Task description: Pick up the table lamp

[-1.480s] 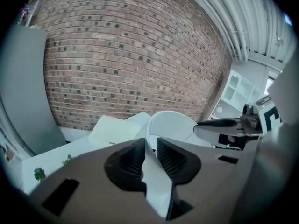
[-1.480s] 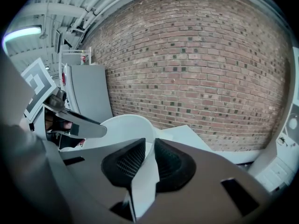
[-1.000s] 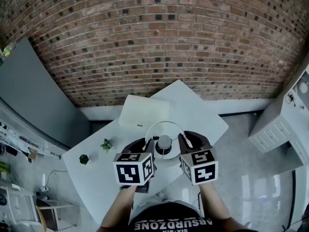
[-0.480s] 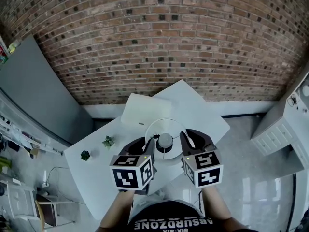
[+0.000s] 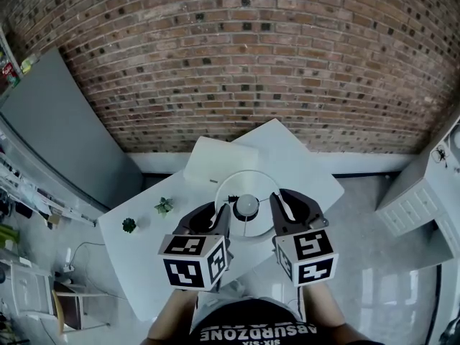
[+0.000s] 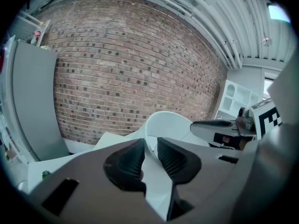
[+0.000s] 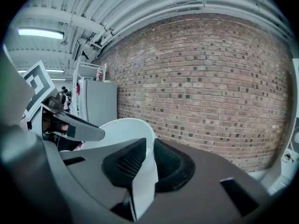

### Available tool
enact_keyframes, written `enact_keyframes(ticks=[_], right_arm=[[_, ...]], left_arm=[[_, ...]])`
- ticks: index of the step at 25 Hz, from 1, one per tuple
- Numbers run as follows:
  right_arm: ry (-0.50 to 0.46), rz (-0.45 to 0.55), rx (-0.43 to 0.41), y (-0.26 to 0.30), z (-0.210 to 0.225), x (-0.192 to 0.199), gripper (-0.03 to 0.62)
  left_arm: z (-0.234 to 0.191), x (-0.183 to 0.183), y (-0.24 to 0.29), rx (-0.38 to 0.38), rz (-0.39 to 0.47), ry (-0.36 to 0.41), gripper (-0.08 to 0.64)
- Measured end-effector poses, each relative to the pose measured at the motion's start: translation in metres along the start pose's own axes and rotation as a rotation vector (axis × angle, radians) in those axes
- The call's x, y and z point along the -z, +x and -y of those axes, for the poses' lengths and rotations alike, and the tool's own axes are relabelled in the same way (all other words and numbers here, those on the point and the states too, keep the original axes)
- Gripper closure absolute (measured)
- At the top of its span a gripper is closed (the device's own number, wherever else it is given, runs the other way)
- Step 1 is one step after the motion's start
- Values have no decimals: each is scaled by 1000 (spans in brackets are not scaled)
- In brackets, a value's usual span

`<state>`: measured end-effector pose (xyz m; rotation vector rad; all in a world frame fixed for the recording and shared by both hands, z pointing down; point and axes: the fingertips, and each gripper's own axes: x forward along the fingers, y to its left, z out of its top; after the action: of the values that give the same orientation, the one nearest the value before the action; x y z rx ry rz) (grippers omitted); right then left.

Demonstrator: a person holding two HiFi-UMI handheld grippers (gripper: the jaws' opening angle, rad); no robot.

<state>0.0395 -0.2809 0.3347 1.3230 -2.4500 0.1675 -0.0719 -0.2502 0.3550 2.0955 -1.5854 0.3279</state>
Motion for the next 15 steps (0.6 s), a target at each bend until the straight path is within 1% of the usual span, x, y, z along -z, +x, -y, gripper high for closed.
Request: enact_keyframes(ticks=[6, 15], right_arm=[[-10, 38, -17, -12, -3, -4, 541], [-26, 45, -24, -23, -8, 2, 543]], left_arm=[[7, 1, -11, -8, 18, -3, 477], [13, 10, -23, -14, 31, -5, 476]])
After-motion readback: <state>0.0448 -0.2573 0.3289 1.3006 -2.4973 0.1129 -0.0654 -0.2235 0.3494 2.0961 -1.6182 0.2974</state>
